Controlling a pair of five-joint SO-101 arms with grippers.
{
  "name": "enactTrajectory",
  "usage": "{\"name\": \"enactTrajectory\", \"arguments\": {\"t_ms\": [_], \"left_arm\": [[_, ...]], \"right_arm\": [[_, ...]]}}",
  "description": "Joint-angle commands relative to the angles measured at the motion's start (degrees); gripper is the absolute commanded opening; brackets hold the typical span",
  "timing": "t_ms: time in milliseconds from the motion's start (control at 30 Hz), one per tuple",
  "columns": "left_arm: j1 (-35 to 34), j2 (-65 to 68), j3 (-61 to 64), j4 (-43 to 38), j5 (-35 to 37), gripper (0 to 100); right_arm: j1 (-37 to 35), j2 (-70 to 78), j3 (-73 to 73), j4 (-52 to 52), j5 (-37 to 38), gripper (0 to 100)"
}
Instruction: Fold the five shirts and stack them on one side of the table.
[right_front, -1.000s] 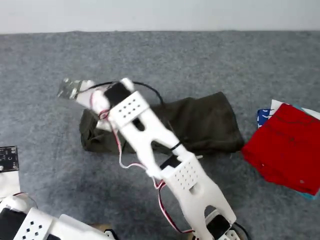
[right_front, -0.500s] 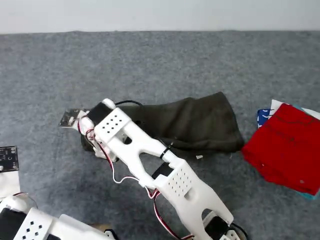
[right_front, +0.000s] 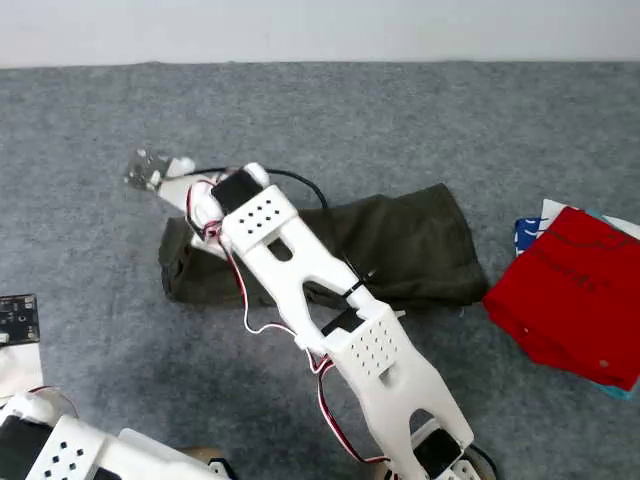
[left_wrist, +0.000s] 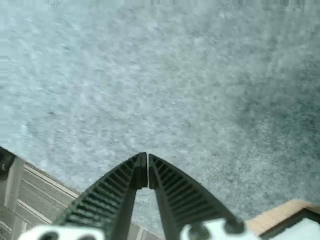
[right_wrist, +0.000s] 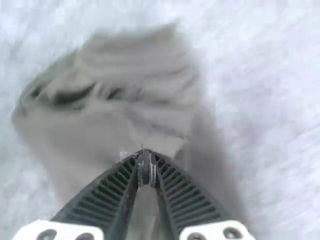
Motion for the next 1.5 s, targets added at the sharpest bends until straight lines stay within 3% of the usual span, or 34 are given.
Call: {"name": "enactTrajectory", "arguments": {"t_ms": [0, 400, 700, 800, 1167, 1467], "left_arm": [[0.53, -0.53, 0.13, -0.26, 0.44, 2], [0.44, -0.53, -0.31, -0.53, 0.35, 2], [0.44, -0.53, -0.4, -0.53, 0.09, 2], [0.44, -0.53, -1.27, -0.53, 0.09, 2], [0.44, -0.53, -1.71, -1.76, 0.09, 2], [0.53, -0.53, -1.63, -1.76, 0.09, 2]], "right_arm": [[0.22, -0.92, -6.07, 0.13, 0.26, 1.2], [-1.89, 0.57, -9.49, 21.76, 0.09, 1.5], [6.46, 10.77, -9.05, 22.73, -0.18, 1.4], [8.04, 11.38, -8.79, 22.81, -3.69, 1.3], [-2.95, -0.92, 10.99, 22.64, -4.92, 1.5], [-3.47, -8.4, 10.02, 22.46, -4.92, 1.5]]}}
